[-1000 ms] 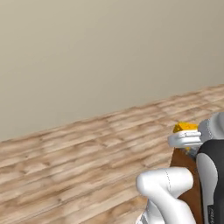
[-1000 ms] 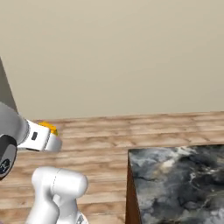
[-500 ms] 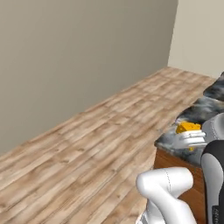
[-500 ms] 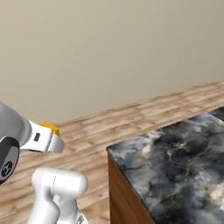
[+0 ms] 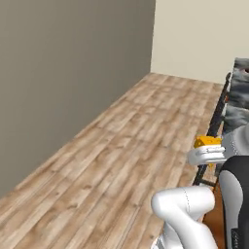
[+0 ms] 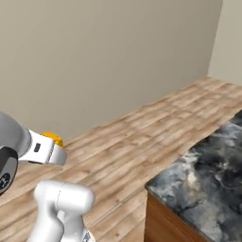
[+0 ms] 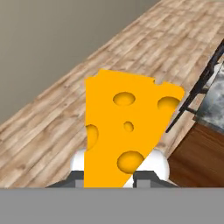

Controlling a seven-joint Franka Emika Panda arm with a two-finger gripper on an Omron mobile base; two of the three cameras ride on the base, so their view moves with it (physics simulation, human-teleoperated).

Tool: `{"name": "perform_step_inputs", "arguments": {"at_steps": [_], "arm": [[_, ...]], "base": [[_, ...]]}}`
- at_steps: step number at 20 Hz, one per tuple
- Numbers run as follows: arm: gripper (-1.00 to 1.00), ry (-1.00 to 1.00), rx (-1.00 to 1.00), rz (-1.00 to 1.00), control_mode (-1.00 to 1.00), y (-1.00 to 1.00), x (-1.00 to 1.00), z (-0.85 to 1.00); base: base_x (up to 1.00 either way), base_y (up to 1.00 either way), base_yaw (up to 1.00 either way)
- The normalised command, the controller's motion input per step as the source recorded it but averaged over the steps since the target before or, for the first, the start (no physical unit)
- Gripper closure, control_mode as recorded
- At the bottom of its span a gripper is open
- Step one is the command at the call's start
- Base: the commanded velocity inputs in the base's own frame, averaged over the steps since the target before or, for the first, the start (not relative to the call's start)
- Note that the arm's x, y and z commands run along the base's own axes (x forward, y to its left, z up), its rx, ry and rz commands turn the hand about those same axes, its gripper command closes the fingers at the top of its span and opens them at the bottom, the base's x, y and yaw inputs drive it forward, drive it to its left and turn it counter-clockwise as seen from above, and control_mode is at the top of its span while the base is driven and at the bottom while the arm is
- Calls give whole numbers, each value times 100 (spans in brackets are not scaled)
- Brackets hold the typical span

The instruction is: Take the cheese, fish, and squash from the fridge and place them on the plate on the dining counter to create an appetizer plate.

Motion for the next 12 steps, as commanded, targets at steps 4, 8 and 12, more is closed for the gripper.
{"name": "perform_step_inputs", "arguments": {"at_steps": [4, 8, 12], "arm": [[100, 0, 0, 0, 100, 0, 0, 0], [100, 0, 0, 0, 100, 0, 0, 0], [100, 0, 0, 0, 100, 0, 0, 0]], "base": [[39, 87, -63], [90, 81, -67], [100, 96, -60]]}}
